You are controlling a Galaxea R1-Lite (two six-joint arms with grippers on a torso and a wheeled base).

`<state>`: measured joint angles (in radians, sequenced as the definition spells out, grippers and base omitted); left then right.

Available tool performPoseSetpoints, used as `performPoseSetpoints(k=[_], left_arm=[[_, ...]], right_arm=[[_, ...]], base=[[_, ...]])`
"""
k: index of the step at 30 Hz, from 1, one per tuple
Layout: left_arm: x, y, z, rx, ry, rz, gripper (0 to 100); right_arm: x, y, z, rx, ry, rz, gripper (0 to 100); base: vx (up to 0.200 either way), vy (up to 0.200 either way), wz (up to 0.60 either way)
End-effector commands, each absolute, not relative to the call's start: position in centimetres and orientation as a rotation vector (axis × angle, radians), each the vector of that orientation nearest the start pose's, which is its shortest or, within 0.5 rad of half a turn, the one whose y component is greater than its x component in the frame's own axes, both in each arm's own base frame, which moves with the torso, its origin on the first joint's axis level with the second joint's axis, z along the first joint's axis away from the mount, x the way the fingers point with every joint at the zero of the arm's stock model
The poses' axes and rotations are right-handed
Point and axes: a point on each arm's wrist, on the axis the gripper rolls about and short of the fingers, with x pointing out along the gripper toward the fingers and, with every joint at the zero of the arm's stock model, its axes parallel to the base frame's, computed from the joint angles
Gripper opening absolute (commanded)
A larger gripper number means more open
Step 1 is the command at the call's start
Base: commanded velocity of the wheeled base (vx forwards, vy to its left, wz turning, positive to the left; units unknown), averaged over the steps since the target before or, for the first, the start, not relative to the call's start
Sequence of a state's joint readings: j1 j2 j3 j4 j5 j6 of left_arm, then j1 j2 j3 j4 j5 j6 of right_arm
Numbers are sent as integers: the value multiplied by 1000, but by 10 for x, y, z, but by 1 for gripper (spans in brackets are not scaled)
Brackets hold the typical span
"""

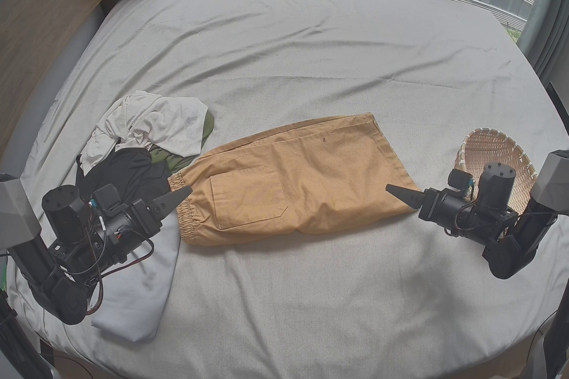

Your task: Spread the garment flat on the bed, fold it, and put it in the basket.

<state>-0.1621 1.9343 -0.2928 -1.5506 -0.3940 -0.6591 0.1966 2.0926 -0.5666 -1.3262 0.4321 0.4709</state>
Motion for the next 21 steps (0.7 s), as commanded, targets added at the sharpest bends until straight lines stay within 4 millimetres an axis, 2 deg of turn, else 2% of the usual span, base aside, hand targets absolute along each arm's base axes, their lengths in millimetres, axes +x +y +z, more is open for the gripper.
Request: performPoseSetpoints(k=[1,14,21], left_arm=[[265,-52,92,-651,268,-502,100],[266,-51,92,-652,268,-499,100],[266,-51,90,-652,273,-497,100]], right_arm=[[328,75,48,484,405,549,100],[328,79,31,486,462,548,100],[320,79,28,491,538,530,100]], base=[[0,0,0],[0,0,0],[0,0,0]])
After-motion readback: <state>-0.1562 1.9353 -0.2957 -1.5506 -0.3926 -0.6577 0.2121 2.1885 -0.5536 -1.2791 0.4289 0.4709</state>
